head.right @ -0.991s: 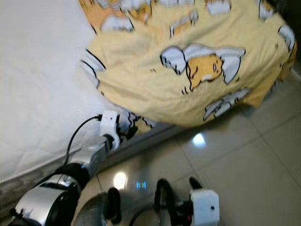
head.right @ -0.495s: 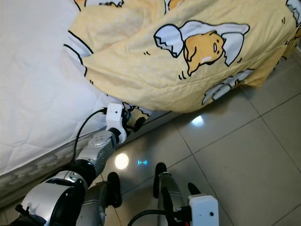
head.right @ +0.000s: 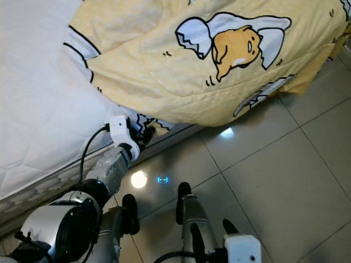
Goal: Clean up the room
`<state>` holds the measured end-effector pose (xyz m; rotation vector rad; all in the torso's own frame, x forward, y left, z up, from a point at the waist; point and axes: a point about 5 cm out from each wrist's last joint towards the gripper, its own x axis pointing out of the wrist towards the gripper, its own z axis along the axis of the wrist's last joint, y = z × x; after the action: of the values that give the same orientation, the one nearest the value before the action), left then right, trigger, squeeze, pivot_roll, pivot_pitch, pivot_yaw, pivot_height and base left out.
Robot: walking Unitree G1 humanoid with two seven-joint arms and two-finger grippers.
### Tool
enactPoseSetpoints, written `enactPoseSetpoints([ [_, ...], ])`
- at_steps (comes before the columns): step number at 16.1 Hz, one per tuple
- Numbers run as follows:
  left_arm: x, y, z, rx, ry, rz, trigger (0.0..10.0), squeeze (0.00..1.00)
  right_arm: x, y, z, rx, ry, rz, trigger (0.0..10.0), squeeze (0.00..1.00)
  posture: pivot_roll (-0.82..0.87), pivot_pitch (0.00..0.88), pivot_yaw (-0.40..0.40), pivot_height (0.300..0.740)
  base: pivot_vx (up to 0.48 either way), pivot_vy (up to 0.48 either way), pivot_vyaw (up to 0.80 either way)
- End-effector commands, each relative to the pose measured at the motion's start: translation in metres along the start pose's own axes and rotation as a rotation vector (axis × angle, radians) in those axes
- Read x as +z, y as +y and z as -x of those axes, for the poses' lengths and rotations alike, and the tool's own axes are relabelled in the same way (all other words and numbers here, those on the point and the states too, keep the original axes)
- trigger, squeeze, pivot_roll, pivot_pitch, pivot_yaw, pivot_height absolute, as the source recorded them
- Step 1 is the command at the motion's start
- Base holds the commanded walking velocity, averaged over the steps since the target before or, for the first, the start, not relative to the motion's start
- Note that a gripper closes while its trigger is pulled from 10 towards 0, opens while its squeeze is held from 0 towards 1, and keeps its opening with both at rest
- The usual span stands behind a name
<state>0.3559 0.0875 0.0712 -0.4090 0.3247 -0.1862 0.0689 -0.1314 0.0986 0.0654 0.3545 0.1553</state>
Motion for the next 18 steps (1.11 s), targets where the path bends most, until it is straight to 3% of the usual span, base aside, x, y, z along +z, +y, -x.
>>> enactPoseSetpoints([
  [1,-0.018,0.001,0.004,0.017,0.061,0.044,0.0,0.00,-0.006,-0.001,0.006,-0.014,0.047,0.006,10.0,0.37,-0.36,0.500,-0.029,0.735,0.000,0.000,0.00],
  [8,-0.021,-0.008,0.004,-0.081,0.070,0.175,0.0,0.00,-0.005,0.001,0.005,-0.017,0.050,-0.005,10.0,0.37,-0.35,0.505,-0.022,0.735,0.000,0.000,0.00],
  [11,-0.026,-0.014,0.005,-0.164,0.088,0.095,0.0,0.00,-0.006,0.000,0.003,-0.017,0.049,-0.003,10.0,0.37,-0.34,0.500,-0.023,0.735,0.000,0.000,0.00],
  [13,-0.027,-0.009,0.007,-0.167,0.094,0.087,0.0,0.00,-0.007,-0.002,0.001,-0.015,0.046,-0.001,10.0,0.37,-0.33,0.499,-0.024,0.735,0.000,0.000,0.00],
  [15,-0.025,0.000,0.008,-0.138,0.068,0.168,0.0,0.00,-0.008,-0.003,0.001,-0.012,0.049,0.003,10.0,0.37,-0.33,0.503,-0.031,0.735,0.000,0.000,0.00],
  [18,-0.021,0.002,0.007,-0.132,0.042,0.267,0.0,0.00,-0.009,-0.004,-0.001,-0.009,0.052,0.005,10.0,0.37,-0.33,0.499,-0.033,0.735,0.000,0.000,0.00],
])
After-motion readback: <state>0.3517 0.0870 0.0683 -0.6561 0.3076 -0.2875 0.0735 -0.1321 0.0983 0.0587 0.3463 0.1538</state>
